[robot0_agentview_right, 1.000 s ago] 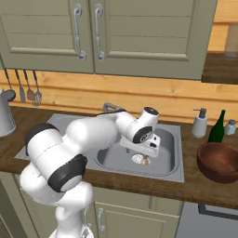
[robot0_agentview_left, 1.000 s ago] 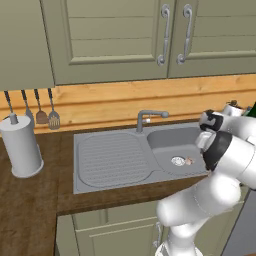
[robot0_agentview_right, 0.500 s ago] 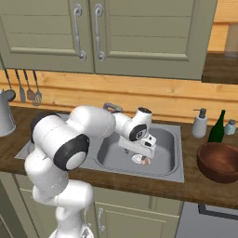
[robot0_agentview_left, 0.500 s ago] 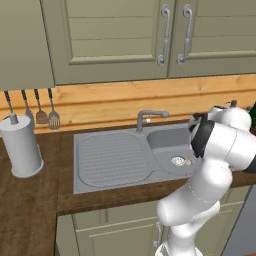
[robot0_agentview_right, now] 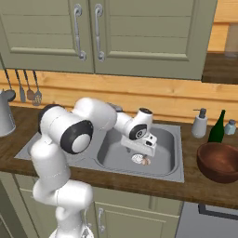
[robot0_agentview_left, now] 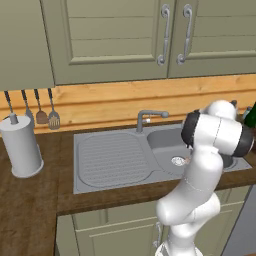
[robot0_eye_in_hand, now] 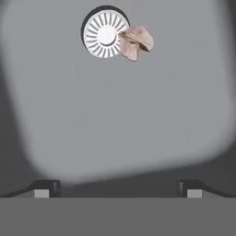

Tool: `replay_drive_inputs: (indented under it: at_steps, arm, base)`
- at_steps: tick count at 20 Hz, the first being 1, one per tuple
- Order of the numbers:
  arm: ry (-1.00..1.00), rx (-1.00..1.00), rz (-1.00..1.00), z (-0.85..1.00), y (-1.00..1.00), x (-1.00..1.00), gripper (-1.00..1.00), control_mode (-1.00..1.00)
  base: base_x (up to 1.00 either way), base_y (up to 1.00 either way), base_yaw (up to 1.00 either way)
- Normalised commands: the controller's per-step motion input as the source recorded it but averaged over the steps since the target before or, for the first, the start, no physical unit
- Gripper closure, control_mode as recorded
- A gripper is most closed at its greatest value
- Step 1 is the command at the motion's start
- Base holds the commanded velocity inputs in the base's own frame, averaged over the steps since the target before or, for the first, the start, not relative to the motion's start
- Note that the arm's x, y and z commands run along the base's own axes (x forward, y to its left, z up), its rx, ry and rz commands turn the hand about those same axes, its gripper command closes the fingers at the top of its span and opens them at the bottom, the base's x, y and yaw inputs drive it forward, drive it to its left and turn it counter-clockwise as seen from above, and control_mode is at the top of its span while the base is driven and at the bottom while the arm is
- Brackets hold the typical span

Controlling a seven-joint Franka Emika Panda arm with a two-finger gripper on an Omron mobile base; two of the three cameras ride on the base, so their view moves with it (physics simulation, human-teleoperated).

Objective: Pick the garlic from the sink and place it in the bowl. Then pick the bowl and place it in the microwave. Then close the microwave door and press the start button.

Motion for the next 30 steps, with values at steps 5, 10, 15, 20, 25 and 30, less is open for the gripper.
replay_drive_inputs:
  at_steps: [5,10,15,20,25,30]
  arm:
    - [0.0,0.05,0.0,-0.27,-0.25,0.25,-1.0,-1.0]
    - [0.0,0.0,0.01,-0.51,-0.08,0.3,-1.0,-1.0]
    - [0.0,0.0,0.0,-0.39,0.0,0.34,-1.0,-1.0]
    - [0.0,0.0,0.0,-0.4,0.0,0.32,-1.0,-1.0]
    - [0.0,0.01,0.0,-0.32,-0.06,0.46,-1.0,-1.0]
    - [0.01,0.05,0.0,-0.34,-0.27,0.41,-1.0,-1.0]
  base:
    - [0.0,0.0,0.0]
    - [0.0,0.0,0.0]
    - [0.0,0.0,0.0]
    - [0.0,0.0,0.0]
    - [0.0,0.0,0.0]
    - [0.0,0.0,0.0]
